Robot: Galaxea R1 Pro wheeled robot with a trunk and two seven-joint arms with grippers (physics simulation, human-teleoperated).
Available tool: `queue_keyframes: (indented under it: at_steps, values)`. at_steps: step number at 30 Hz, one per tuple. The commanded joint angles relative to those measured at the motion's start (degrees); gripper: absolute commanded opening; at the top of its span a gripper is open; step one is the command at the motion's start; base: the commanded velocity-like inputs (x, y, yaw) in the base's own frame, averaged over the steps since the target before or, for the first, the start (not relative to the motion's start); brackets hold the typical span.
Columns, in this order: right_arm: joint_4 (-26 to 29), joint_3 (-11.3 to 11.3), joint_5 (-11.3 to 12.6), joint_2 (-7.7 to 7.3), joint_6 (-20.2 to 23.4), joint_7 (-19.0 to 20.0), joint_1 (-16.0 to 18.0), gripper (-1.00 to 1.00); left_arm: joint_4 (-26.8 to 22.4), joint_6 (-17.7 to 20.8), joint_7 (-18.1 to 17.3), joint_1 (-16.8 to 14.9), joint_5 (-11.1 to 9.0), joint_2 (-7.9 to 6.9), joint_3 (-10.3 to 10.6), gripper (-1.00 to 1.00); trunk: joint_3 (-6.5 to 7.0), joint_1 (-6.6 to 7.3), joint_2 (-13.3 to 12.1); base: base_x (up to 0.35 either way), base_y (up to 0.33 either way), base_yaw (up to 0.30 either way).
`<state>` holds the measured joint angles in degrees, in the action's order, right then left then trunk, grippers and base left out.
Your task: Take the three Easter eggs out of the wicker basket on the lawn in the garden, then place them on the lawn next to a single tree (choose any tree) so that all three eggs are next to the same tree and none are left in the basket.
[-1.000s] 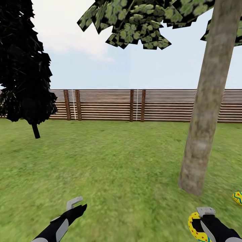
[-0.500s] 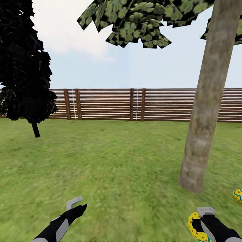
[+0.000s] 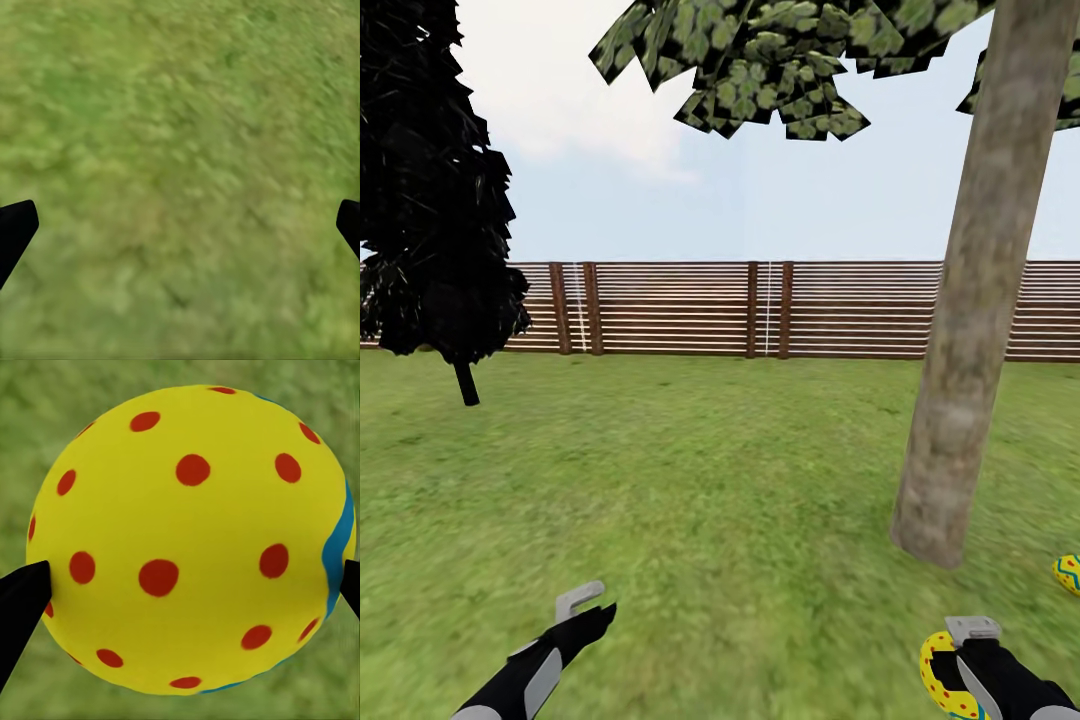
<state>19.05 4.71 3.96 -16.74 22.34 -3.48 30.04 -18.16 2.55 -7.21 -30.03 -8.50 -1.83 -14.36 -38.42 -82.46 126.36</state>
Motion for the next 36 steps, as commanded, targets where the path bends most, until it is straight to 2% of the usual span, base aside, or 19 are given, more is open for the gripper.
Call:
queue_keyframes:
  at_steps: [1, 36]
  values:
    - [0.11, 0.48, 0.43, -0.05, 0.33, -0.30, 0.02, -1.00, -0.03, 0.27, -0.35, -0.03, -0.55, 0.08, -0.24, 1.00, -0.25, -0.22, 0.45, 0.000, 0.000, 0.000]
    - [0.11, 0.48, 0.43, -0.05, 0.33, -0.30, 0.02, -1.00, 0.15, 0.27, -0.35, -0.03, -0.41, 0.25, -0.23, 1.00, -6.53, -7.90, 14.48, 0.000, 0.000, 0.000]
